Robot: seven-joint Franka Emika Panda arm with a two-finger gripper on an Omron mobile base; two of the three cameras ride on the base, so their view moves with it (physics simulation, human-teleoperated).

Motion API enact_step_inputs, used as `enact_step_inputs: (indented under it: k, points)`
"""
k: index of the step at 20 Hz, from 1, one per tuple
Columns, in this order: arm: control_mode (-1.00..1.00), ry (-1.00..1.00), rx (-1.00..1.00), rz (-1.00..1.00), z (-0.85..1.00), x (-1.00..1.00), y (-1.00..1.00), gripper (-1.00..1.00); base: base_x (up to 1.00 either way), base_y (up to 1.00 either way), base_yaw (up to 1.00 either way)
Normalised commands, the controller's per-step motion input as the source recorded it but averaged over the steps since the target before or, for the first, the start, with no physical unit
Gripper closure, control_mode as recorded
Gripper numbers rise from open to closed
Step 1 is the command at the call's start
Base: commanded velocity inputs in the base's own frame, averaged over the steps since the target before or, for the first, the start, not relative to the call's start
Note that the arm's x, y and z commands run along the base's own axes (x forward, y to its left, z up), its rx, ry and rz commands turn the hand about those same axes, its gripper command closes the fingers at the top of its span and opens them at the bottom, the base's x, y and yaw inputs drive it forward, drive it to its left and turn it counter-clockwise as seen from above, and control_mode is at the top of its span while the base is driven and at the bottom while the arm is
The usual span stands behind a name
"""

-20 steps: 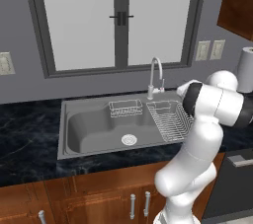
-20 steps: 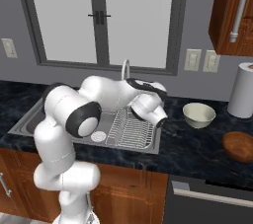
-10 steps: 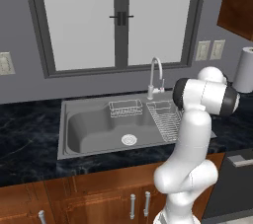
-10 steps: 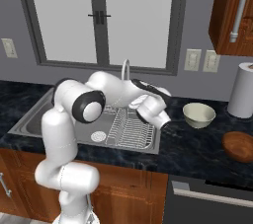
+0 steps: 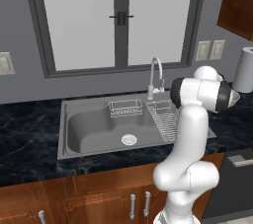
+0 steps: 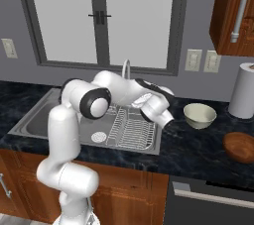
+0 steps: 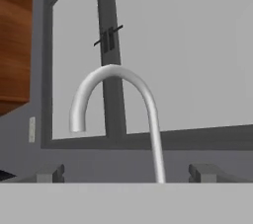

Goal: Rinse each bowl for a few seconds and place them down in the sink or on the counter.

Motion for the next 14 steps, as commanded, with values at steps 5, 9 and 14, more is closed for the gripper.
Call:
enact_step_inputs:
  k: [5, 9, 14]
  points:
    - [-1.0, 0.03, -0.02, 0.0, 0.0, 0.24, 0.17, -1.0, 0.0, 0.0, 0.0]
    - [-1.0, 0.0, -0.03, 0.0, -0.01, 0.2, 0.21, -1.0, 0.0, 0.0, 0.0]
    - [-1.0, 0.0, -0.02, 0.0, -0.06, 0.3, 0.13, -1.0, 0.0, 0.0, 0.0]
